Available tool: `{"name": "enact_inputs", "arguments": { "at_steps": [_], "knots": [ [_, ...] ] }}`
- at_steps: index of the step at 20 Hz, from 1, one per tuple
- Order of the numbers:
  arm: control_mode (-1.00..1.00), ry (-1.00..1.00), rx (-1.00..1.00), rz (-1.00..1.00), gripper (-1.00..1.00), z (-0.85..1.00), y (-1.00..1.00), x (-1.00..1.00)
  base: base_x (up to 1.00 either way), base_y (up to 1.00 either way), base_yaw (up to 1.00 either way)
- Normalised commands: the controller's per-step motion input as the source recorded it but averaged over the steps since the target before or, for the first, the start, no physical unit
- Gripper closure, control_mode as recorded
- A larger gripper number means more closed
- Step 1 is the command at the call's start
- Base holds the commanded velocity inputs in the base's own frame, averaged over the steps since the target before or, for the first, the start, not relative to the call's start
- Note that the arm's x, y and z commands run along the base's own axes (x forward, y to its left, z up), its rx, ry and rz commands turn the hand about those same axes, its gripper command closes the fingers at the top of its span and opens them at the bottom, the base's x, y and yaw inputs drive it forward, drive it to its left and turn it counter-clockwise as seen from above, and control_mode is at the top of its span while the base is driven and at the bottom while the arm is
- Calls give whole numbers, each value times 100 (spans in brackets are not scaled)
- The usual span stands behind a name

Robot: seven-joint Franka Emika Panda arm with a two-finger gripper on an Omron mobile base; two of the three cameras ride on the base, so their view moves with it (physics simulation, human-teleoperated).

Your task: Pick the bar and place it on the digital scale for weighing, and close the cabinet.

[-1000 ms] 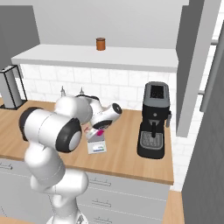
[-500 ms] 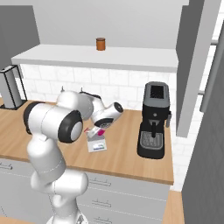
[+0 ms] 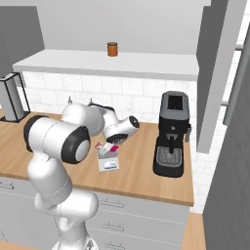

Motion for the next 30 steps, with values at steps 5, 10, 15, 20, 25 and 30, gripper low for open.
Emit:
{"name": "enact_inputs", "arguments": {
  "at_steps": [5, 10, 15, 20, 25, 30],
  "knots": [
    [-100, -7, 0, 0, 100, -6, 7, -3, 0, 0, 0],
    [-100, -2, 0, 0, 100, -1, 6, 0, 0, 0, 0],
    [-100, 0, 0, 0, -100, -10, -4, 0, 0, 0, 0],
    [-100, 0, 0, 0, -100, -1, -1, -2, 0, 0, 0],
    [-100, 0, 0, 0, -100, 0, 0, -13, 0, 0, 0],
    [-100, -1, 0, 0, -100, 1, 0, -19, 0, 0, 0]
  ]
}}
